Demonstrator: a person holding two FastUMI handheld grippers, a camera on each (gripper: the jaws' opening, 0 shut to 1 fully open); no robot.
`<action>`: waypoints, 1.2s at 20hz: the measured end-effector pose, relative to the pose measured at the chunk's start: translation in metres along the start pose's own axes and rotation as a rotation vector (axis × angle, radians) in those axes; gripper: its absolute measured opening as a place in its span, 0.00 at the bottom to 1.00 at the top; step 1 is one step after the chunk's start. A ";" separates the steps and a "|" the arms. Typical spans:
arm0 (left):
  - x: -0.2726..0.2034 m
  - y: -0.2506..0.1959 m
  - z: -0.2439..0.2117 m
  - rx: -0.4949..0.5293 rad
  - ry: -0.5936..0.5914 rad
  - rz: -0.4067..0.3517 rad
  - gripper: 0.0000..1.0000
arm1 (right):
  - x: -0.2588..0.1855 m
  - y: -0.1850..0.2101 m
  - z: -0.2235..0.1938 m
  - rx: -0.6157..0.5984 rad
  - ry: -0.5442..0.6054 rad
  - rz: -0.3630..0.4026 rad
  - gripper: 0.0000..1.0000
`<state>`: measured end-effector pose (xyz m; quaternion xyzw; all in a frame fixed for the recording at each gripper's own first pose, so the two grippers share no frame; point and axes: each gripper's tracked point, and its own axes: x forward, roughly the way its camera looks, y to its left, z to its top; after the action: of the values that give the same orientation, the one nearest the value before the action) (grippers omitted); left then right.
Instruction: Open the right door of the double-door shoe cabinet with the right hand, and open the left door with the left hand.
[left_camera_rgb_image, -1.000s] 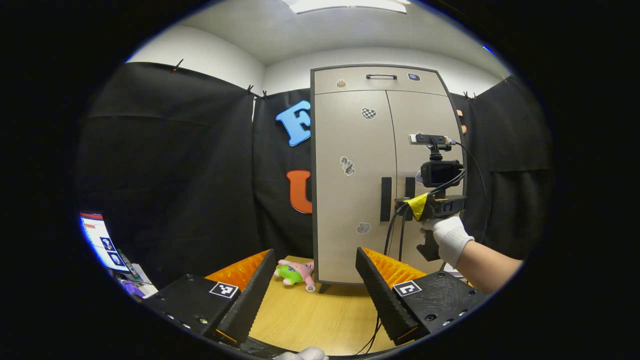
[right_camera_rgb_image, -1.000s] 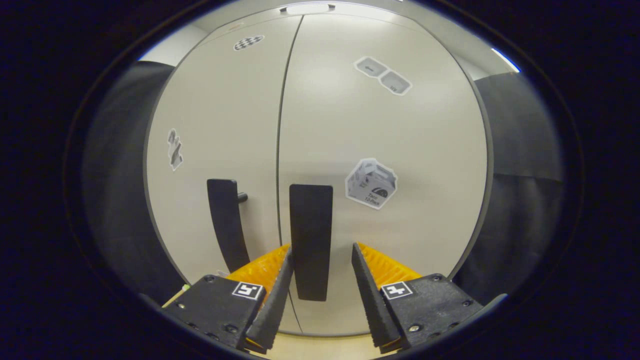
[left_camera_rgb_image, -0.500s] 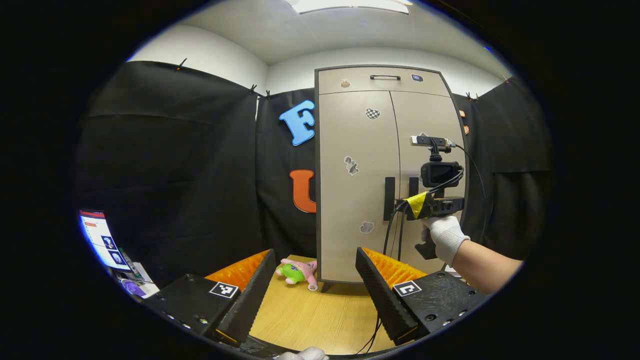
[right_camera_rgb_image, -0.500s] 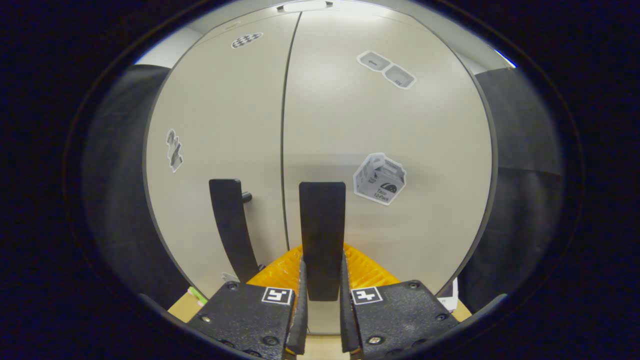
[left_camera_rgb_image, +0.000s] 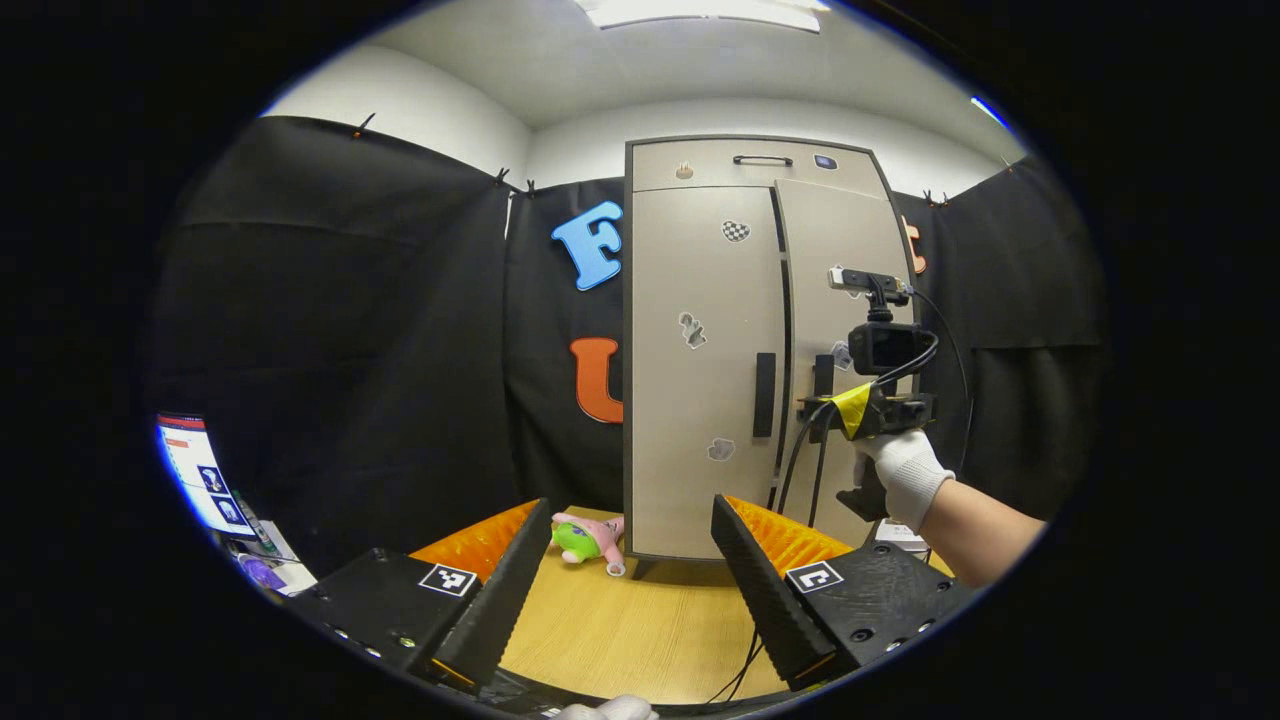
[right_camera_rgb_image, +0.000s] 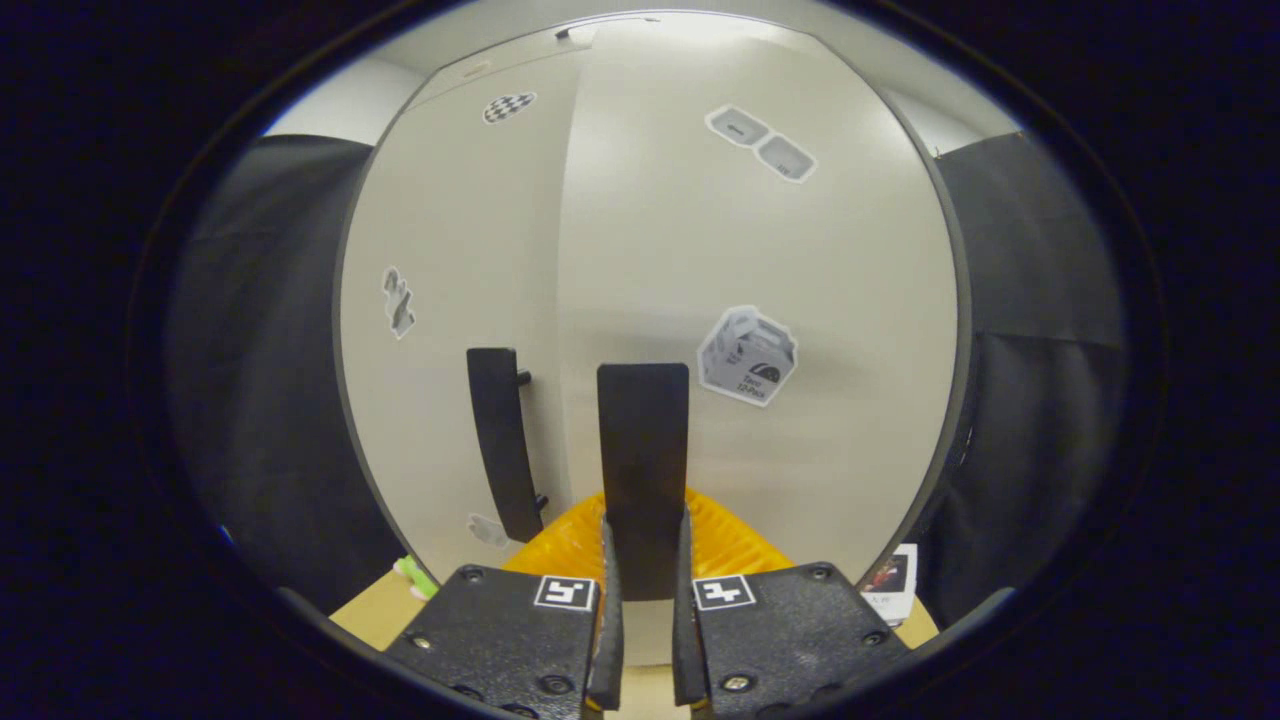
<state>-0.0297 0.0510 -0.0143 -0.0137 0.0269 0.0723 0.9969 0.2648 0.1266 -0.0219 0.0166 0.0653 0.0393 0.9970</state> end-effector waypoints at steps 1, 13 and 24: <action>-0.001 0.000 0.001 0.002 -0.003 -0.004 0.96 | -0.006 -0.002 -0.001 0.002 0.003 0.002 0.22; -0.004 -0.008 0.007 0.015 -0.028 -0.079 0.96 | -0.090 -0.044 -0.015 0.030 0.004 -0.006 0.20; -0.006 -0.084 0.010 0.025 -0.034 -0.197 0.96 | -0.153 -0.127 -0.023 0.023 -0.002 -0.035 0.14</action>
<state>-0.0224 -0.0331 -0.0017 -0.0026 0.0095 -0.0262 0.9996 0.1204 -0.0111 -0.0293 0.0270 0.0650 0.0210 0.9973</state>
